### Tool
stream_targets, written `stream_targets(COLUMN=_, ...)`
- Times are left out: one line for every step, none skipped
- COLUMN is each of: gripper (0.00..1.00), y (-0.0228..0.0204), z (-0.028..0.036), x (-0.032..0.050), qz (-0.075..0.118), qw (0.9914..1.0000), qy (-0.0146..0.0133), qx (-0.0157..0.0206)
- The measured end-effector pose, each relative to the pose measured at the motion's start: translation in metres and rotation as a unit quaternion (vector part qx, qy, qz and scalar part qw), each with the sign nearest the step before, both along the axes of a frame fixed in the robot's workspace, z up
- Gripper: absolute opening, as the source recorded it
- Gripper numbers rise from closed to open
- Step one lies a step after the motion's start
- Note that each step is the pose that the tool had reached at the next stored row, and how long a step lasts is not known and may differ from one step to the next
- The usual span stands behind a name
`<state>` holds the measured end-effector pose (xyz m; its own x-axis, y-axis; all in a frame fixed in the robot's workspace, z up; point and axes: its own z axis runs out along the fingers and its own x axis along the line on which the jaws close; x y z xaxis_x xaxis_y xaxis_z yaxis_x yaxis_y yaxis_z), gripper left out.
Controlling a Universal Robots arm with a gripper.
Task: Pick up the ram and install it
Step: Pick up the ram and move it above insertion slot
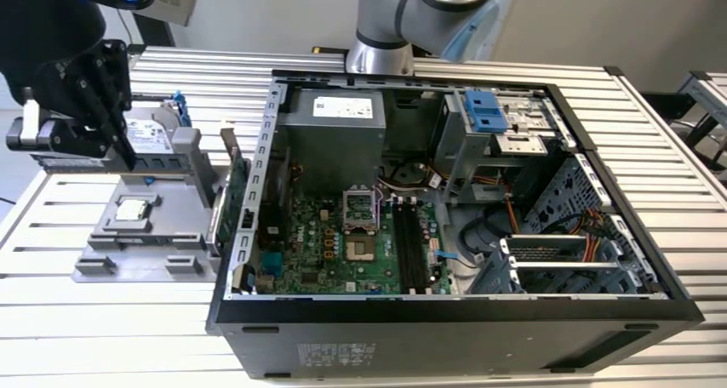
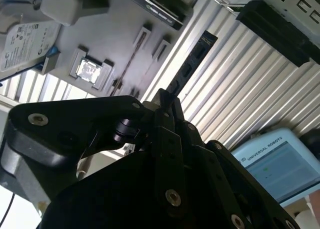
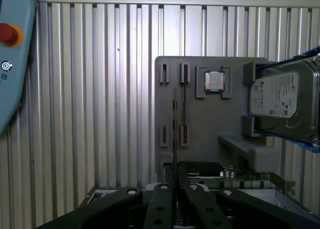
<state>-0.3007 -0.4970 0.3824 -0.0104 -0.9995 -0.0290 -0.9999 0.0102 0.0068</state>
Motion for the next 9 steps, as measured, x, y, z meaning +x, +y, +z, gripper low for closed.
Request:
stream_targets(gripper=0.0, y=0.0, z=0.0, x=0.0015, qz=0.0, qw=1.0, qy=0.0, qx=0.0)
stream_targets(gripper=0.0, y=0.0, z=0.0, x=0.0029, qz=0.0, qw=1.0, qy=0.0001, qx=0.0)
stream_targets(gripper=0.0, y=0.0, z=0.0, x=0.0044, qz=0.0, qw=1.0, qy=0.0001, qx=0.0)
stream_targets(gripper=0.0, y=0.0, z=0.0, x=0.006, qz=0.0, qw=1.0, qy=0.0002, qx=0.0)
stream_targets(gripper=0.0, y=0.0, z=0.0, x=0.0076, qz=0.0, qw=1.0, qy=0.0002, qx=0.0)
stream_targets(gripper=0.0, y=0.0, z=0.0, x=0.0092, qz=0.0, qw=1.0, qy=0.0002, qx=0.0)
stream_targets(gripper=0.0, y=0.0, z=0.0, x=0.0108, qz=0.0, qw=1.0, qy=0.0003, qx=0.0)
stream_targets(gripper=0.0, y=0.0, z=0.0, x=0.0124, qz=0.0, qw=1.0, qy=0.0003, qx=0.0)
stream_targets(gripper=0.0, y=0.0, z=0.0, x=0.0139, qz=0.0, qw=1.0, qy=0.0004, qx=0.0)
